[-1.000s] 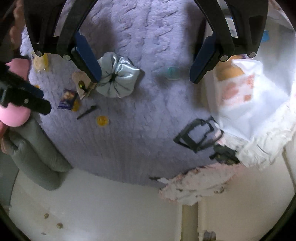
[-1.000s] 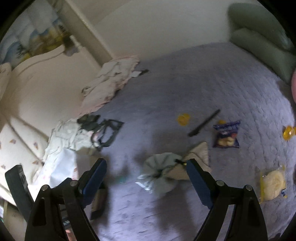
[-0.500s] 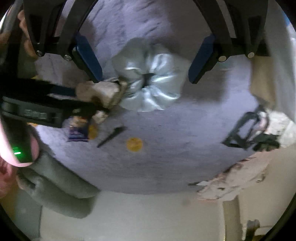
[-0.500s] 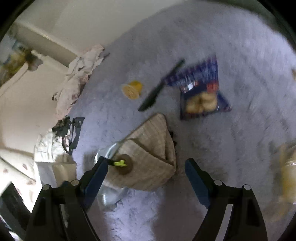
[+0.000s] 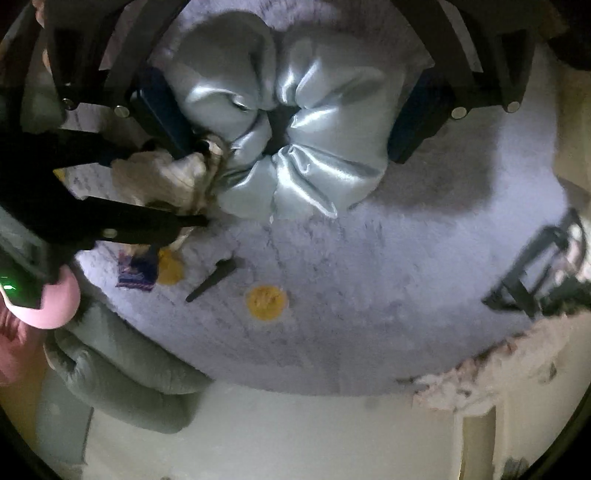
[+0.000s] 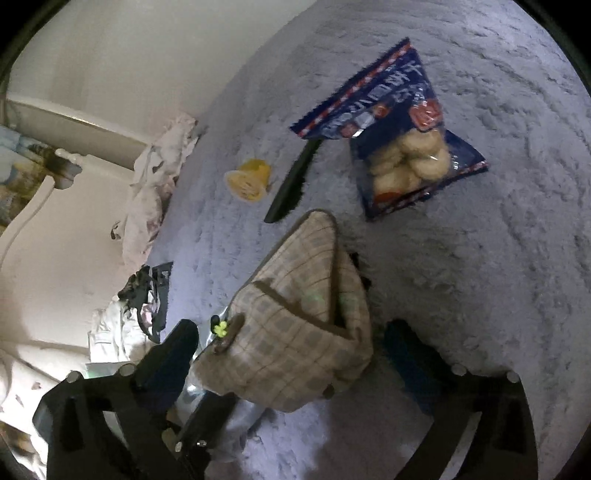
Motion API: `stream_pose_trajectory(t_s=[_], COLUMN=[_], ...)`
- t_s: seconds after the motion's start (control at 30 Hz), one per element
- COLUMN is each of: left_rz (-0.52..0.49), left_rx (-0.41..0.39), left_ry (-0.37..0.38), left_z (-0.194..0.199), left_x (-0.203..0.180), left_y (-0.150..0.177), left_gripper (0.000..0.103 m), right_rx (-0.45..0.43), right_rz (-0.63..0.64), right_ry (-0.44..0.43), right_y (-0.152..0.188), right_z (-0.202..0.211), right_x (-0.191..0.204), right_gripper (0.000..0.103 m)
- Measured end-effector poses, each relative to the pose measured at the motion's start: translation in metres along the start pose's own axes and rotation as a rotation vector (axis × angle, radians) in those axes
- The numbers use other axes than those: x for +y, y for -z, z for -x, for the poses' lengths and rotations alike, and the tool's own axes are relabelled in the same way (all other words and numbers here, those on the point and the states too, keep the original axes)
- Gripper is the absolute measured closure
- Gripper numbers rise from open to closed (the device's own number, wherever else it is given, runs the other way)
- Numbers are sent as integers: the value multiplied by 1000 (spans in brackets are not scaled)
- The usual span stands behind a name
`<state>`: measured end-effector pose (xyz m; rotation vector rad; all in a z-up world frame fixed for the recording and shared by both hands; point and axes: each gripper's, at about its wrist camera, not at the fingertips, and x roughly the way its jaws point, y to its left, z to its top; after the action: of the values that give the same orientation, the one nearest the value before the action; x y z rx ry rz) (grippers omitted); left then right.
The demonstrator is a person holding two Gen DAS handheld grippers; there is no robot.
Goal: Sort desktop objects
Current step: 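Grasp the silver satin scrunchie with the left tool while the right tool grasps the plaid pouch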
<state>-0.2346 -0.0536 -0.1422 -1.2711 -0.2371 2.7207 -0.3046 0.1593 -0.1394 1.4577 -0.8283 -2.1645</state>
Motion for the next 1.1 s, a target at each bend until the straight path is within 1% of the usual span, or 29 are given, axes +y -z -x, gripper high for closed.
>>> stream_pose_trajectory(t_s=[0.03,0.1,0.2,0.27,0.37,0.43,0.53,0.63,0.73,0.97,1.0,1.03,1.07,1.1], left_rz=[16,38,21,3,2,3,12,39,66,37,38,36,30,30], left_rx=[-3,-20,-10,-4,-2,-1,-1,2,-7,-6,-8,-19,-41,-52], left_ry=[22,48,29,12,13,12,18,52,84,45,46,52,89,118], left_z=[-5,-1,-4,-5,-5,-5,-6,-2,0,-2,-1,2,6,10], left_x=[4,8,4,0,0,-1,0,7,11,2,2,2,0,-1], left_y=[5,5,7,8,8,7,6,7,9,9,8,8,9,10], left_gripper=[0,0,0,0,0,0,0,0,0,0,9,23,58,64], right_rx=[-4,-11,-23,-59,-146,-149,-146,-175,-193,-227,-233,-236,-239,-242], right_rz=[28,97,210,274,247,250,227,182,154,120,117,112,102,89], right_ry=[20,72,156,202,227,245,221,175,150,83,74,66,55,43], right_y=[1,6,15,25,35,36,34,33,32,32,32,31,31,30], right_z=[-2,-6,-12,-14,-16,-19,-19,-16,-15,-9,-9,-7,-7,-6], right_x=[4,13,27,33,32,34,30,27,24,15,15,13,12,11], right_gripper=[0,0,0,0,0,0,0,0,0,0,0,0,0,0])
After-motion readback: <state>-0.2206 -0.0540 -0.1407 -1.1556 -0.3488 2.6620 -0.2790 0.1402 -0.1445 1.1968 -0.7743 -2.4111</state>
